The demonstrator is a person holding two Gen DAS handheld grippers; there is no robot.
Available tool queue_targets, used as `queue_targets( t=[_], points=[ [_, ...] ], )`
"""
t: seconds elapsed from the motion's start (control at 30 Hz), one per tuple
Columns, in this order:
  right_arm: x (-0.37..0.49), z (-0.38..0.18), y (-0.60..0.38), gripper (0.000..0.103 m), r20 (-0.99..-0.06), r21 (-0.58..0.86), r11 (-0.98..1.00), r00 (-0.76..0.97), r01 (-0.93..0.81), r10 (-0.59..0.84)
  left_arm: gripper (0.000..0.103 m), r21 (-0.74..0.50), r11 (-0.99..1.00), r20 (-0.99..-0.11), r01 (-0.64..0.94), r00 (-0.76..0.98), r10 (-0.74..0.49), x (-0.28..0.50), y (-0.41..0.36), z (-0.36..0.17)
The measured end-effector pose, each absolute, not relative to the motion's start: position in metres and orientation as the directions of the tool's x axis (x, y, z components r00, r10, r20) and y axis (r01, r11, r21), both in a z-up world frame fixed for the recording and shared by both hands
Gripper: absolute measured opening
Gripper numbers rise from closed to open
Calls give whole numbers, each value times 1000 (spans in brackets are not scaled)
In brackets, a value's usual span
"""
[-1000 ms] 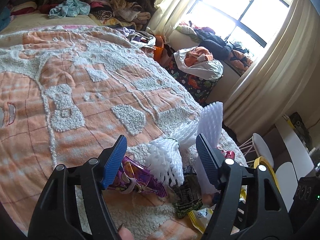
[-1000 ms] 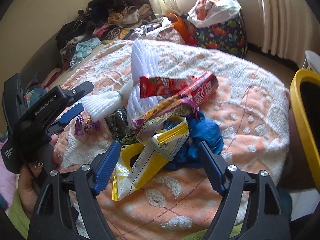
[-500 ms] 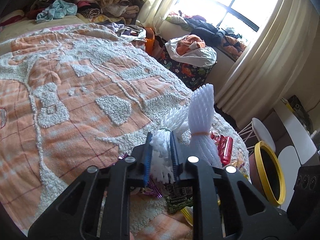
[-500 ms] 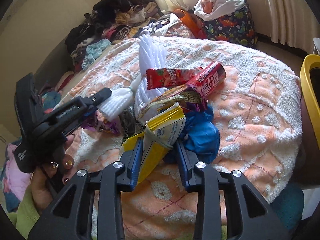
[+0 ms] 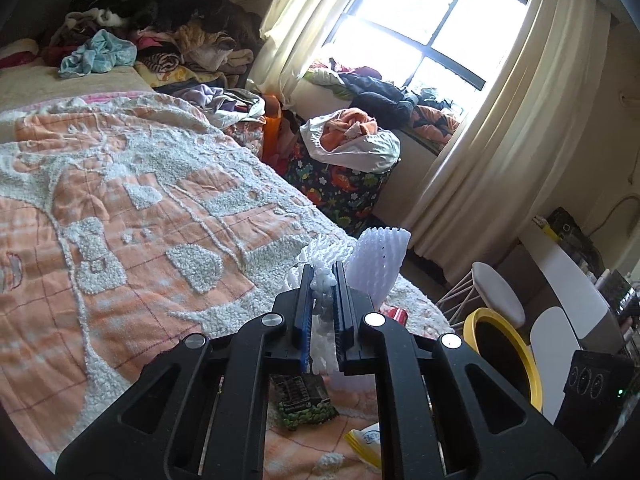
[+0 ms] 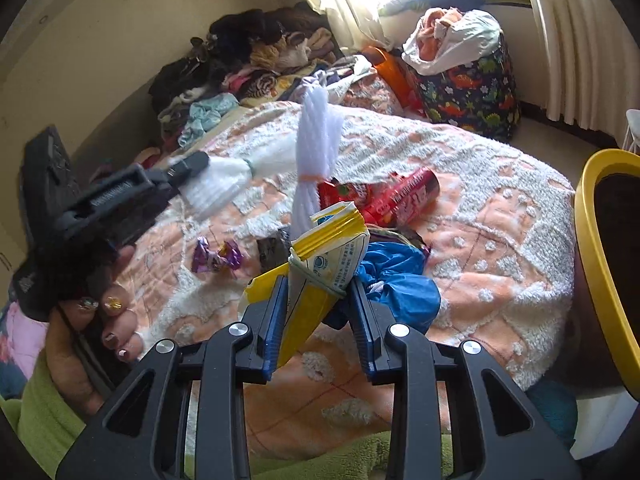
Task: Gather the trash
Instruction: 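Grasp the yellow snack wrapper with the right tool, then carry the mesh net and yellow wrapper over the yellow bin with both tools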
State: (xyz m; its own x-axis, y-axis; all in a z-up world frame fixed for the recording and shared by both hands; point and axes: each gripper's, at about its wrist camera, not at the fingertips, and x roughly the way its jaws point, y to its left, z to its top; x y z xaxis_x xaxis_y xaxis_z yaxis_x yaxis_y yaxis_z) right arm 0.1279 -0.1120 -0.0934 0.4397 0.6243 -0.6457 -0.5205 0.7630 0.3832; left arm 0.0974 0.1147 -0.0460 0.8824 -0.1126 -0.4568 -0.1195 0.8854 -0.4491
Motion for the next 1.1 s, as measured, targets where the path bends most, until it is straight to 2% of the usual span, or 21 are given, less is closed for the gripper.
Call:
queue_targets(
  t=[0.2,0.27,0.3,0.43,0.57,0.6,0.67,0.7,0.77,0.9,0.93,1.1],
  points=[
    [133,-107,-114,31,-696,370,797,425,-477,578,5,-443,893,-435,-84,891,-132,93,106,-35],
    [135,-110,-118,37,-702,383,802,419,-459,576,5,-440,895,-427,-76,894,-134,91,103,-32],
    [136,-110,-121,42,-701,384,806,426,-450,572,5,-439,896,-424,-73,896,-134,91,102,-30],
    [136,-101,-130,52,-661,404,799,462,-445,592,5,-439,896,-398,-61,908,-133,86,101,-21],
    [143,-94,-129,53,-635,419,788,474,-451,609,5,-438,898,-375,-42,916,-140,82,98,-11],
    [146,-93,-127,52,-632,422,786,474,-452,613,5,-438,898,-370,-37,918,-143,81,98,-9],
    [152,-94,-123,41,-635,431,776,456,-461,623,5,-438,899,-360,-27,921,-147,80,95,-5],
    [155,-96,-120,23,-644,433,771,439,-467,627,5,-438,899,-356,-23,922,-150,79,94,-3],
    [157,-97,-117,19,-651,439,765,421,-471,632,5,-437,899,-348,-15,925,-154,77,93,0],
    [149,-84,-124,12,-603,436,749,456,-500,655,5,-440,898,-328,3,930,-164,74,90,8],
    [147,-79,-128,8,-587,436,745,468,-504,661,5,-444,896,-323,9,931,-169,73,89,9],
    [149,-55,-155,8,-511,479,727,516,-493,687,5,-445,895,-305,37,933,-190,72,81,18]
  ],
)
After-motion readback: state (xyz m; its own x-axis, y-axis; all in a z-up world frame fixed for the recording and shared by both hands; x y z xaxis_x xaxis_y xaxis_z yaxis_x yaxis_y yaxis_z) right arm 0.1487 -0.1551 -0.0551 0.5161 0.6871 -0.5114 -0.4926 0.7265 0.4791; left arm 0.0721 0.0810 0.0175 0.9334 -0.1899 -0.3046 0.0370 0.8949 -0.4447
